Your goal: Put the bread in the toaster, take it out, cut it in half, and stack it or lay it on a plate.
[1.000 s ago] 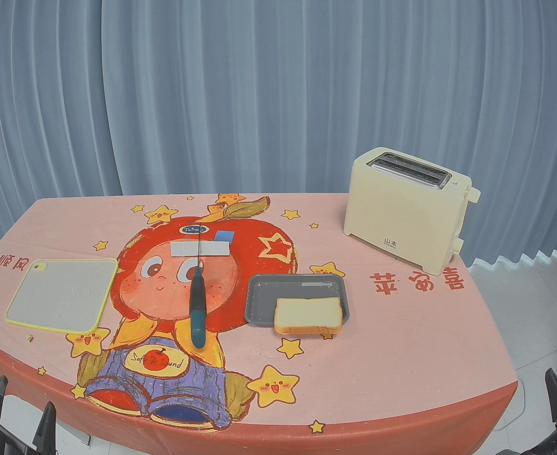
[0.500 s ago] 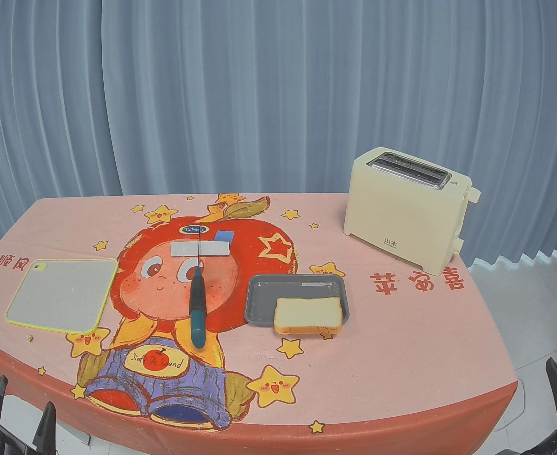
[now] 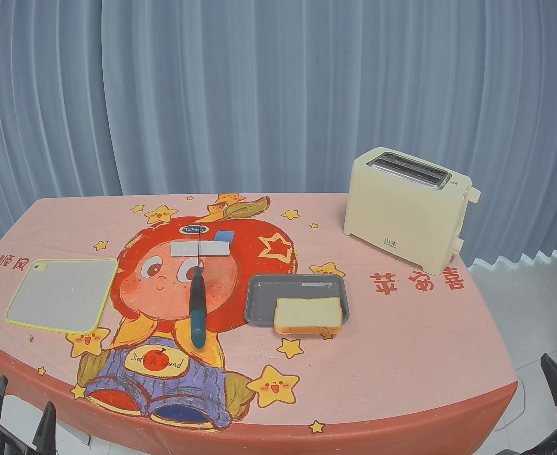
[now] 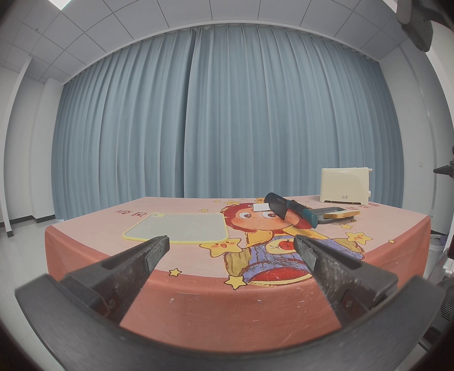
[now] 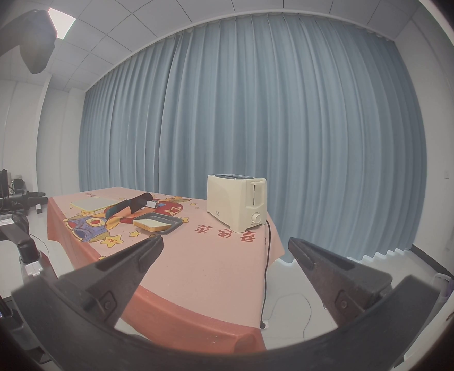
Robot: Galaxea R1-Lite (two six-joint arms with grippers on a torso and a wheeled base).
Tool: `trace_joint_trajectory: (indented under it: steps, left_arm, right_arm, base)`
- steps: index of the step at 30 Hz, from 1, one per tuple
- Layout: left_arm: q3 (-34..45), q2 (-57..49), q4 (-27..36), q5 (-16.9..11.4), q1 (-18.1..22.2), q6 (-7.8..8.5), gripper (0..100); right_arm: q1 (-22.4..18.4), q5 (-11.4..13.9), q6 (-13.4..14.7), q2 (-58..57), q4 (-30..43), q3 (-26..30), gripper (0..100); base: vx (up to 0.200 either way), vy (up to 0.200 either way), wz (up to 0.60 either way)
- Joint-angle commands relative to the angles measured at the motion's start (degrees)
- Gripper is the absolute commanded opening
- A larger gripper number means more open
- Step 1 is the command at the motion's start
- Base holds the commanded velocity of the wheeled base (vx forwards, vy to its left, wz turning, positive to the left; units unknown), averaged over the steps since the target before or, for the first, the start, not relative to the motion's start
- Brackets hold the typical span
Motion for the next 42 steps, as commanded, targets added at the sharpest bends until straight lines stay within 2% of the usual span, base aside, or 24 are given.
trace_joint_trajectory:
  steps: [1, 3, 10, 18, 26, 37, 42]
  left_arm:
    - [1.0, -0.8, 0.0, 0.0, 0.1, -0.05, 100]
    - [1.0, -0.8, 0.0, 0.0, 0.0, -0.05, 100]
    - [1.0, -0.8, 0.0, 0.0, 0.1, 0.04, 100]
    - [1.0, -0.8, 0.0, 0.0, 0.1, 0.04, 100]
    - [1.0, -0.8, 0.0, 0.0, 0.0, 0.04, 100]
    - [1.0, -0.8, 0.0, 0.0, 0.0, 0.04, 100]
    - [1.0, -0.8, 0.0, 0.0, 0.1, -0.05, 100]
  right_arm:
    - [0.7, 1.2, -0.3, 2.8, 0.0, -0.4, 100]
    - [0.7, 2.1, -1.0, 3.8, 0.1, -0.7, 100]
    - [1.2, 2.4, -1.9, 7.6, 0.0, -1.9, 100]
    - [3.6, 2.6, -2.0, 13.3, -0.1, -8.0, 100]
    - [8.5, 2.6, -2.1, 19.4, -0.6, -10.4, 100]
    - [19.9, 2.5, -1.5, 23.8, -1.0, -8.4, 100]
    - [20.6, 2.5, -0.8, 25.6, -1.1, -8.9, 100]
  base:
    - [0.0, 0.0, 0.0]
    - [0.0, 0.0, 0.0]
    - [0.0, 0.0, 0.0]
    - [0.0, 0.0, 0.0]
    - [0.0, 0.0, 0.0]
    - [0.0, 0.0, 0.0]
    - [0.0, 0.0, 0.0]
